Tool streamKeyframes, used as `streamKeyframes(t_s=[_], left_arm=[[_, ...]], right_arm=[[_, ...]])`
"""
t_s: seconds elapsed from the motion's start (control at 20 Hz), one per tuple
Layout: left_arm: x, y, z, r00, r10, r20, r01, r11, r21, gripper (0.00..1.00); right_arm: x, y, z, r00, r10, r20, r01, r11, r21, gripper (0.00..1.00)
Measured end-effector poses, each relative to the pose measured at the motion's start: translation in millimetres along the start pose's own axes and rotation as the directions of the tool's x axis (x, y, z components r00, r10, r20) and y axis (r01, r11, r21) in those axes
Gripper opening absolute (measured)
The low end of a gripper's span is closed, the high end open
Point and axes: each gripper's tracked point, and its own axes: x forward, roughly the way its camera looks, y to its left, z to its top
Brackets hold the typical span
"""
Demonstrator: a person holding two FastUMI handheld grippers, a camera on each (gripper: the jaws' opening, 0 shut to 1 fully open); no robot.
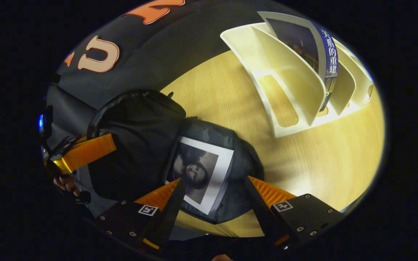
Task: Open the schoolbag, grab two books from the bookshelf and put them into the schoolbag.
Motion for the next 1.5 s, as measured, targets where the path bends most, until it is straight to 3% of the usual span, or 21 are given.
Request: streamKeyframes(t_s=[0.25,0.75,1.25,1.5], left_arm=[[5.9,-0.3,4.9,1.000,0.020,-0.003,-0.020,1.000,-0.020,0.06],[16.4,3.6,10.7,0.998,0.049,-0.026,-0.050,0.998,-0.047,0.06],[21.4,6.3,16.6,0.996,0.082,-0.048,-0.084,0.995,-0.056,0.06],[23.0,7.0,19.1,0.993,0.101,-0.055,-0.105,0.992,-0.075,0.06]], right_arm=[[-34.5,-34.0,27.6,0.998,-0.059,-0.021,0.058,0.997,-0.049,0.98],[-102.6,-104.3,111.1,0.973,-0.226,-0.039,0.211,0.949,-0.235,0.99],[-123.7,-118.1,199.9,0.953,-0.301,0.003,0.283,0.893,-0.350,0.99],[-120.5,-115.2,231.3,0.950,-0.311,-0.005,0.285,0.877,-0.387,0.98]])
